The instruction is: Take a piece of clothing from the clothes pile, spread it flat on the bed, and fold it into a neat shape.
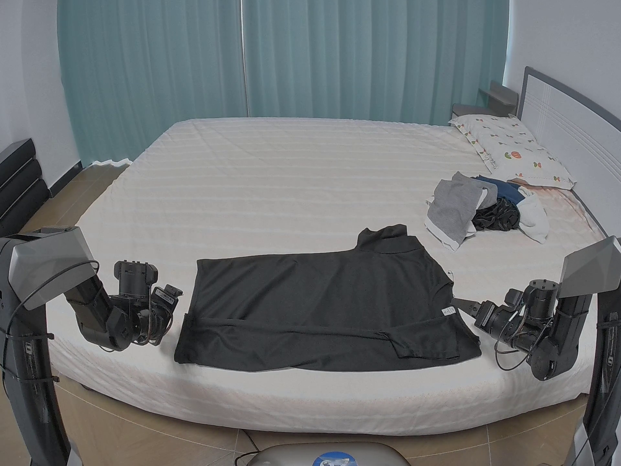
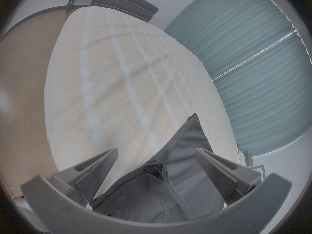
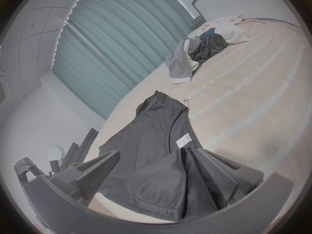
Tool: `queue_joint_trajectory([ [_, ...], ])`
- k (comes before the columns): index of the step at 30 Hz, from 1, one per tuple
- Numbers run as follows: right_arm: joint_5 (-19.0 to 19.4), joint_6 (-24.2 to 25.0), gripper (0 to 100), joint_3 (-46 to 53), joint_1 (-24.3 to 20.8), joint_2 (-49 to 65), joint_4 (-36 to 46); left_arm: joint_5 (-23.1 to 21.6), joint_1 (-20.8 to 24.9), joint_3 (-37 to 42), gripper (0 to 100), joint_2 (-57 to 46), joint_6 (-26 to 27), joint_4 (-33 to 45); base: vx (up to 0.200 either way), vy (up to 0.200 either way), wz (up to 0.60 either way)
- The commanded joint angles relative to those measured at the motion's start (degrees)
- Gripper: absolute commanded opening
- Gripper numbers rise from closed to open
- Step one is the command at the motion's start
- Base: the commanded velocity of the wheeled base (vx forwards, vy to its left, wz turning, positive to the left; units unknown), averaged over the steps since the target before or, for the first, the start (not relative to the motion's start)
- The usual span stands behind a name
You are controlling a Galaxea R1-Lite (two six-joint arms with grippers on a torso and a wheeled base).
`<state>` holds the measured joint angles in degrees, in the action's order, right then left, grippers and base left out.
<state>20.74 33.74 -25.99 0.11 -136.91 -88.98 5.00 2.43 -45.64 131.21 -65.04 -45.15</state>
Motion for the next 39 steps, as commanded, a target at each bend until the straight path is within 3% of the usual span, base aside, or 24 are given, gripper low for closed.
queue_joint_trajectory([
  [1,0.0,0.3,100,1.6,-0.1,2.1,-0.4,-0.3,-0.8,0.3,100,-0.6,0.0,0.0,0.000,0.000,0.00],
  [4,-0.1,2.2,100,1.9,-0.6,2.6,-0.4,-3.4,0.1,1.0,100,-1.5,0.0,0.0,0.000,0.000,0.00],
  [9,0.0,2.4,100,1.6,-0.8,2.2,-0.4,-3.9,2.9,0.1,100,-1.2,0.2,-0.1,0.000,0.000,0.00],
  [15,-0.1,2.4,100,1.6,-1.4,2.1,-0.4,-2.5,6.0,-1.2,100,0.4,0.9,-0.2,0.000,0.000,0.00],
  [26,-0.1,2.4,100,1.6,-1.4,2.0,-0.4,-0.3,5.9,-1.9,100,1.5,2.5,-0.2,0.000,0.000,0.00],
  [27,-0.1,2.4,100,1.6,-1.4,2.1,-0.4,0.3,5.9,-1.9,0,1.8,2.5,-0.2,0.000,0.000,0.00],
  [39,-0.1,2.4,100,1.6,-1.3,2.0,-0.4,5.1,5.1,-3.6,0,3.7,2.4,-0.4,0.000,0.000,0.00],
])
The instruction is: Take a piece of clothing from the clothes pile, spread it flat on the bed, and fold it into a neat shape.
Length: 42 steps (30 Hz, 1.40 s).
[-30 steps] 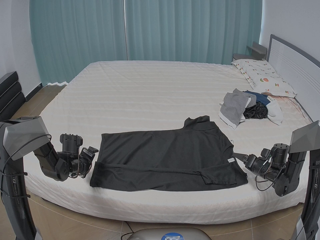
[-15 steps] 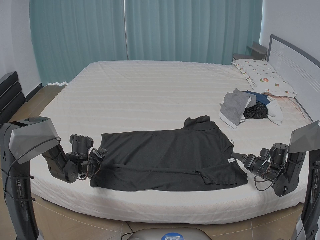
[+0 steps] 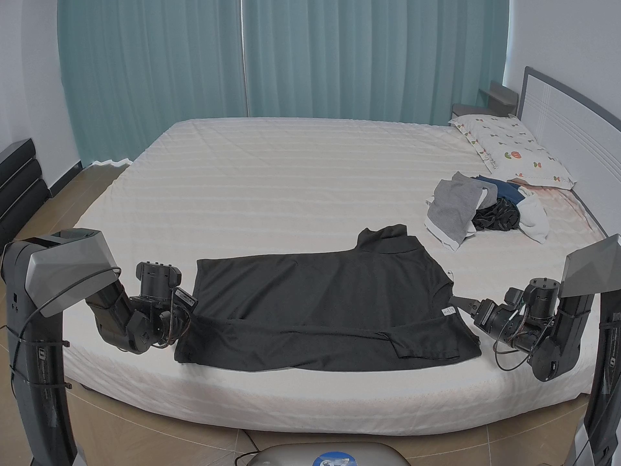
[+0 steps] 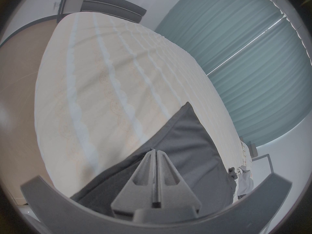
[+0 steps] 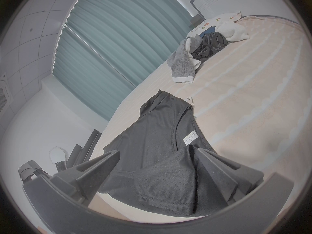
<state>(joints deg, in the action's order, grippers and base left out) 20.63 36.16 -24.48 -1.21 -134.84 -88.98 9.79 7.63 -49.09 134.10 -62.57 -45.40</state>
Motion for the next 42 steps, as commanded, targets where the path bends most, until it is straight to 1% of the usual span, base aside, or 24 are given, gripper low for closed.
queue_joint_trajectory([
  [1,0.0,0.0,100,0.0,0.0,-0.1,-0.4,0.7,-0.2,-0.1,0,0.9,0.0,-0.3,0.000,0.000,0.00],
  [6,0.0,0.1,100,0.2,0.0,-0.1,-0.4,1.7,-0.8,-0.1,0,1.7,0.0,-0.7,0.000,0.000,0.00],
  [17,-0.1,-0.1,100,0.2,-0.1,1.3,-0.4,1.7,-1.7,0.3,0,1.3,-0.2,-0.7,0.000,0.000,0.00],
  [18,-0.1,-0.1,100,-0.1,-0.2,2.0,-0.4,1.5,-1.7,0.7,100,1.1,-0.4,-0.7,0.000,0.000,0.00],
  [20,-0.2,-0.2,100,-0.3,-0.5,2.7,-0.3,1.3,-1.8,1.0,100,0.7,-0.4,-0.7,0.000,0.000,0.00],
  [21,-1.1,-0.4,100,-0.8,-1.7,3.5,0.4,1.2,-1.9,1.1,100,0.5,-0.7,-0.7,0.000,0.000,0.00],
  [24,-3.1,-0.5,100,-1.6,-3.0,4.5,1.7,0.8,-2.8,1.1,100,0.2,-1.3,-0.7,0.000,0.000,0.00],
  [27,-4.8,0.1,100,-0.4,-4.4,8.2,5.0,-0.9,-3.9,1.8,100,-1.3,-3.3,-0.7,0.000,0.000,0.00],
  [29,-5.5,1.8,100,2.7,-6.0,10.6,6.6,-3.8,-5.1,2.7,100,-2.6,-4.4,-0.7,0.000,0.000,0.00],
  [31,-5.8,7.3,100,7.1,-9.1,13.4,6.7,-7.9,-6.4,4.1,100,-4.7,-5.4,-0.7,0.000,0.000,0.00],
  [32,-5.8,8.7,100,7.8,-9.7,13.9,6.8,-8.6,-6.6,4.4,100,-5.1,-5.5,-0.7,0.000,0.000,0.00],
  [33,-6.0,12.5,100,9.3,-11.4,14.9,7.3,-10.6,-6.8,5.3,100,-6.1,-5.9,-0.7,0.000,0.000,0.00],
  [34,-6.4,13.7,100,9.7,-11.8,15.0,7.3,-11.2,-6.9,5.6,100,-6.5,-6.0,-0.7,0.000,0.000,0.00],
  [35,-8.1,15.3,100,10.2,-12.8,14.3,7.4,-11.9,-6.9,6.2,100,-6.8,-6.1,-0.7,0.000,0.000,0.00],
  [37,-11.1,15.8,100,10.2,-13.6,11.4,7.2,-11.8,-6.8,6.6,100,-6.7,-6.1,-0.7,0.000,0.000,0.00],
  [39,-13.2,15.8,100,9.9,-13.6,7.7,6.4,-11.6,-6.8,6.9,100,-6.7,-5.9,-0.7,0.000,0.000,0.00],
  [42,-14.9,15.5,100,9.9,-13.1,5.4,5.7,-11.6,-6.7,7.6,100,-6.5,-5.5,-1.0,0.000,0.000,0.00],
])
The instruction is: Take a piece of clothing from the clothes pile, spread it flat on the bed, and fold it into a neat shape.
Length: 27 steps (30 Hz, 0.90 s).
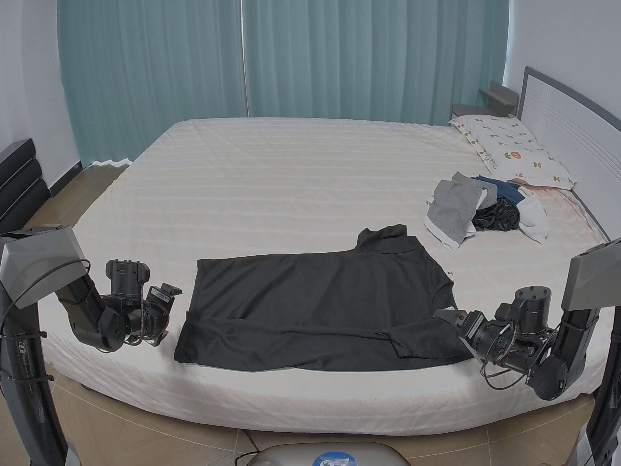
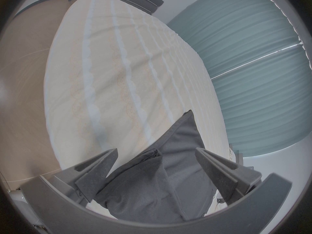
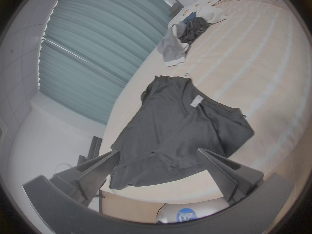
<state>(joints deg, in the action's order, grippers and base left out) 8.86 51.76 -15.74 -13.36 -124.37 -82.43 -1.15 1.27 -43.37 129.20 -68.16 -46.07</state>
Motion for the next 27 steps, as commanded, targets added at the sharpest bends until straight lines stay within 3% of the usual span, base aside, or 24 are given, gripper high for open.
queue_joint_trajectory([
  [1,-3.1,-0.2,100,1.0,-0.4,-5.2,-0.8,-0.6,-0.2,2.0,100,-1.5,0.2,-0.7,0.000,0.000,0.00],
  [7,-2.5,-2.9,100,0.4,2.9,-7.3,-0.9,-0.5,0.2,3.6,100,-1.3,0.7,-4.2,0.000,0.000,0.00],
  [23,-2.6,-7.2,100,-4.0,2.9,-13.1,-1.2,-0.4,0.2,3.9,100,-1.0,1.5,-5.4,0.000,0.000,0.00],
  [24,-2.6,-7.4,0,-4.0,2.9,-13.2,-1.2,-0.3,0.2,3.9,100,-1.0,1.5,-5.4,0.000,0.000,0.00],
  [27,-3.1,-8.0,0,-3.8,3.1,-13.4,-1.3,-0.3,0.3,3.9,100,-0.9,1.6,-5.4,0.000,0.000,0.00],
])
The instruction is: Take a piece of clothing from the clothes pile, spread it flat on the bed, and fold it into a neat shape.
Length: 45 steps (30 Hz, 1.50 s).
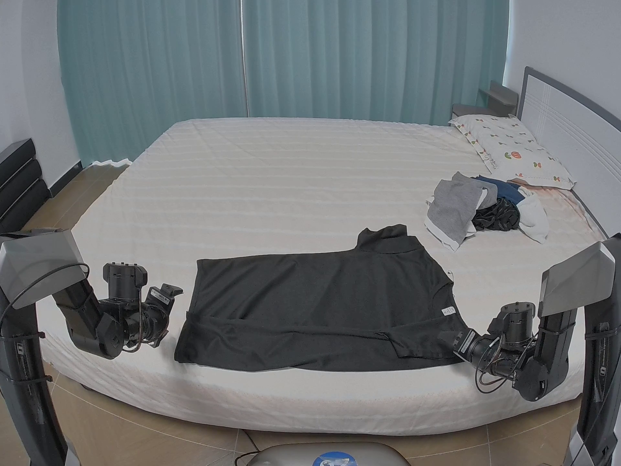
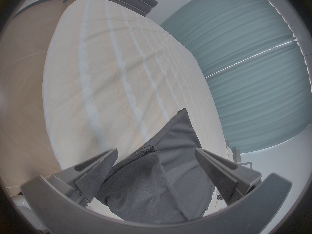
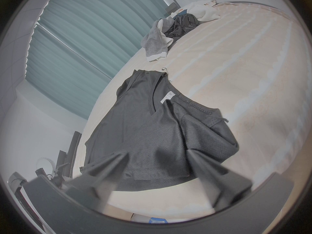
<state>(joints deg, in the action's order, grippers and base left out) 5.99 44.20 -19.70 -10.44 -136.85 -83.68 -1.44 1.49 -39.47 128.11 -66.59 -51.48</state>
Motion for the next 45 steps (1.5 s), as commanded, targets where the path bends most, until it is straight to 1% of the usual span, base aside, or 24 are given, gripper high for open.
queue_joint_trajectory([
  [1,-0.4,-0.8,0,0.5,0.2,-0.9,-0.3,0.0,0.0,0.0,100,0.2,0.1,0.0,0.000,0.000,0.00],
  [11,-0.4,-1.0,0,1.7,2.2,-0.8,-1.5,0.0,0.1,0.0,100,0.3,0.1,0.0,0.000,0.000,0.00],
  [17,-0.4,-1.0,0,1.7,2.2,-0.7,-1.7,0.0,0.1,0.1,100,0.4,0.9,0.1,0.000,0.000,0.00],
  [18,-0.4,-1.0,100,1.6,2.3,-0.7,-1.7,0.0,0.1,0.1,100,0.4,0.9,0.1,0.000,0.000,0.00],
  [21,-0.4,-1.0,100,1.7,2.4,-0.7,-2.5,0.0,0.1,0.1,100,0.4,0.9,0.0,0.000,0.000,0.00],
  [23,-0.3,-0.9,100,2.5,2.4,-0.4,-4.5,0.0,0.2,0.3,100,0.2,0.9,0.2,0.000,0.000,0.00],
  [26,-0.2,-0.6,100,4.7,2.3,0.4,-5.9,0.0,0.9,2.5,100,-0.4,0.9,0.1,0.000,0.000,0.00],
  [31,0.3,0.7,100,8.4,2.1,4.1,-5.9,0.0,5.5,10.0,100,-4.5,3.1,0.0,0.000,0.000,0.00],
  [33,0.3,0.8,100,8.8,2.0,4.1,-5.9,0.0,7.8,11.9,100,-5.2,4.5,0.0,0.000,0.000,0.00],
  [36,0.3,0.8,100,9.2,1.9,4.0,-5.9,0.1,10.0,14.1,100,-5.0,6.9,0.1,0.000,0.000,0.00],
  [39,0.3,0.8,100,9.6,1.7,4.0,-5.9,0.1,11.2,15.1,100,-4.9,7.9,0.4,0.000,0.000,0.00],
  [43,0.3,0.8,100,9.7,1.7,3.7,-5.9,0.3,11.5,15.4,100,-4.6,8.5,0.5,0.000,0.000,0.00],
  [45,0.3,0.8,100,9.8,1.7,3.7,-5.9,1.4,11.8,15.5,100,-3.4,9.6,0.3,0.000,0.000,0.00],
])
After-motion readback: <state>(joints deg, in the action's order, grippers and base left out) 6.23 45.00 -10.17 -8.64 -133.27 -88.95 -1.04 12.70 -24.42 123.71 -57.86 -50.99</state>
